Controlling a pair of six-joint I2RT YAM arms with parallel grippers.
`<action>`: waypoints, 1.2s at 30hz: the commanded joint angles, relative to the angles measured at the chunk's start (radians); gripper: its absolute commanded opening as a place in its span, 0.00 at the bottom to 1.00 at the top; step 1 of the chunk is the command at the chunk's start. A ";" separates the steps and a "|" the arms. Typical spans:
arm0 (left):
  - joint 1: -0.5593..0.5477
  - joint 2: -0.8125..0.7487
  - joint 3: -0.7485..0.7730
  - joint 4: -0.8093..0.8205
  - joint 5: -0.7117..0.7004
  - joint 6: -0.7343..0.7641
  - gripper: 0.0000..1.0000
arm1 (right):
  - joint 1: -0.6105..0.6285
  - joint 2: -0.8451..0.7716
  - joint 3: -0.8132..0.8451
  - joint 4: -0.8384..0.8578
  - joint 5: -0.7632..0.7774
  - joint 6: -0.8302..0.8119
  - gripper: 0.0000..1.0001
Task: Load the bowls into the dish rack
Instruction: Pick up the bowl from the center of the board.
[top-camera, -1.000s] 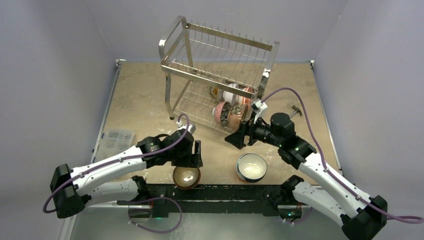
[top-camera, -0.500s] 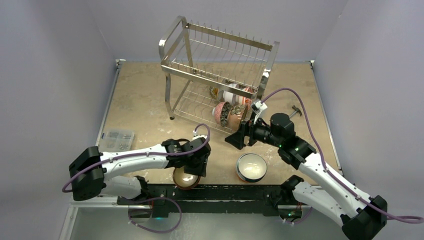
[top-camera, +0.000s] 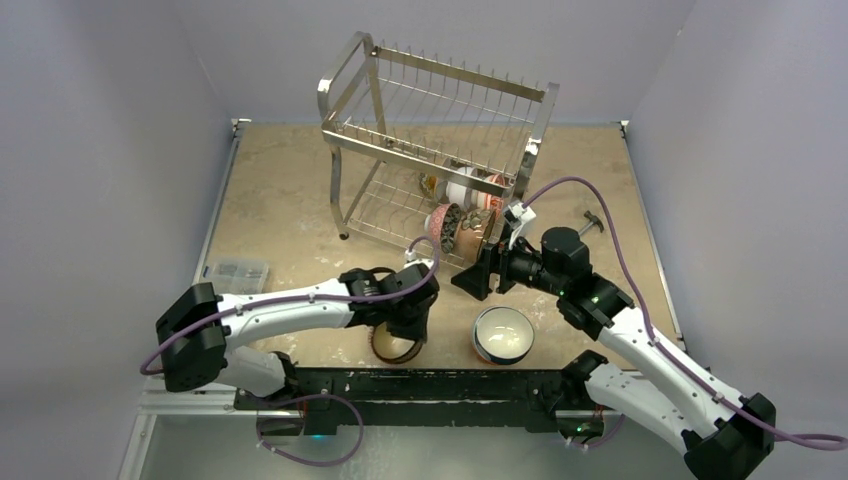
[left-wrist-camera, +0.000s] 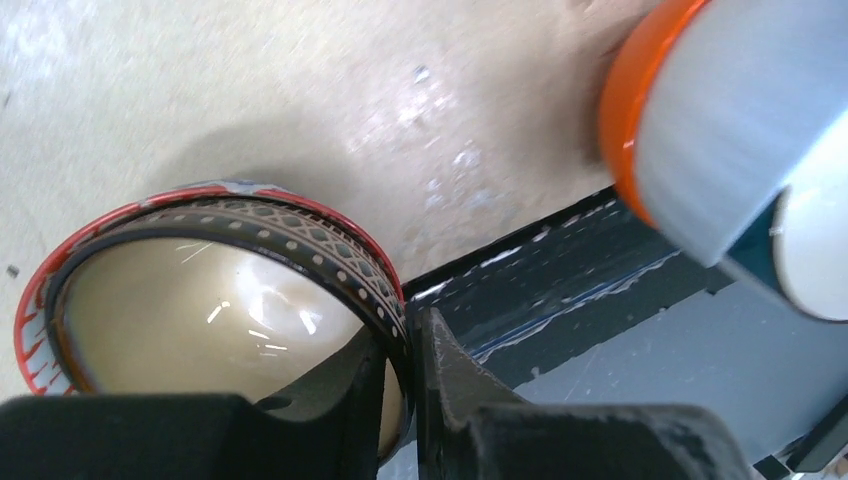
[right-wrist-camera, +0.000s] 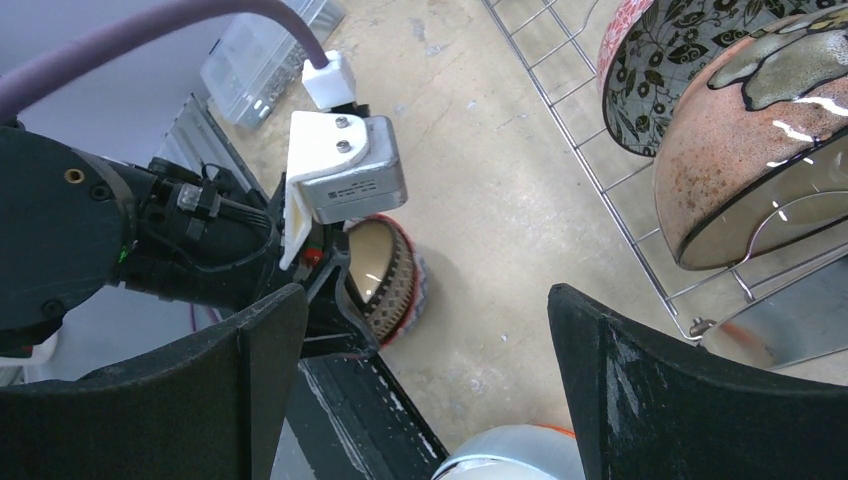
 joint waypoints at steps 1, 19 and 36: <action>0.000 0.056 0.135 0.116 -0.045 0.060 0.00 | -0.001 -0.013 0.035 0.000 0.023 -0.015 0.92; 0.009 -0.021 0.249 0.189 -0.105 0.211 0.00 | -0.001 -0.014 0.069 -0.033 0.031 -0.003 0.92; 0.007 -0.432 -0.050 0.532 -0.175 0.761 0.00 | -0.001 -0.049 -0.035 0.172 -0.124 0.255 0.99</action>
